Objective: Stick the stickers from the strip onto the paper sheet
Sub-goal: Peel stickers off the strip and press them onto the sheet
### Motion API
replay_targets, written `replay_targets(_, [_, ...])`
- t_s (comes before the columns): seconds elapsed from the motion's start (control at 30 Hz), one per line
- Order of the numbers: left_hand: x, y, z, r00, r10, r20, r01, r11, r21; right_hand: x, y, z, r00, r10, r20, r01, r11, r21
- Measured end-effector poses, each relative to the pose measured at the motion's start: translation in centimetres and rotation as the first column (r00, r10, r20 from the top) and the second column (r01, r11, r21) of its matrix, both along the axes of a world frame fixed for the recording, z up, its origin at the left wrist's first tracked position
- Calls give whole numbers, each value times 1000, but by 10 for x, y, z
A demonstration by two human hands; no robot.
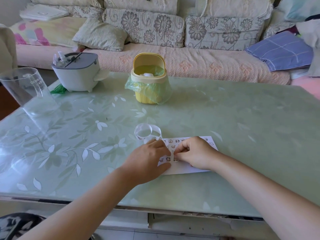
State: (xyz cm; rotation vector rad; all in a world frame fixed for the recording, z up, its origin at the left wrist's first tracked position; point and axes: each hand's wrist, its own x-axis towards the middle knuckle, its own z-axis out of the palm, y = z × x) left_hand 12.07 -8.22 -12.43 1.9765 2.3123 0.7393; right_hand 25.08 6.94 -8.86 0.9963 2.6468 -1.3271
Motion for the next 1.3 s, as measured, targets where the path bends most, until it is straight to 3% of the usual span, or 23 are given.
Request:
replay_targets(0.57, [-2,0,4,998,-11,60,12,1000,-21,-10,-12,2,995,-12,100,-12,972,233])
replay_targets(0.93, [5,-7,4,999,-27,-29,26,999,-32,-22,-13,11,957,-81,279,-40,914,403])
replay_targets(1.07, [9,-9,1,997,-26,-66,24,999,-33,-18,-10,15,952,-120,283,-43,860,509])
replay_targets(1.17, [12,-10,0,996,-20,-91,17,999,-32,-9,-8,12,961,-125,246,-2,888,459])
replay_targets(1.3, [13,-10,0,992,-8,-126,3,999,-41,4,-11,-2,989,-3,149,-67,883,464])
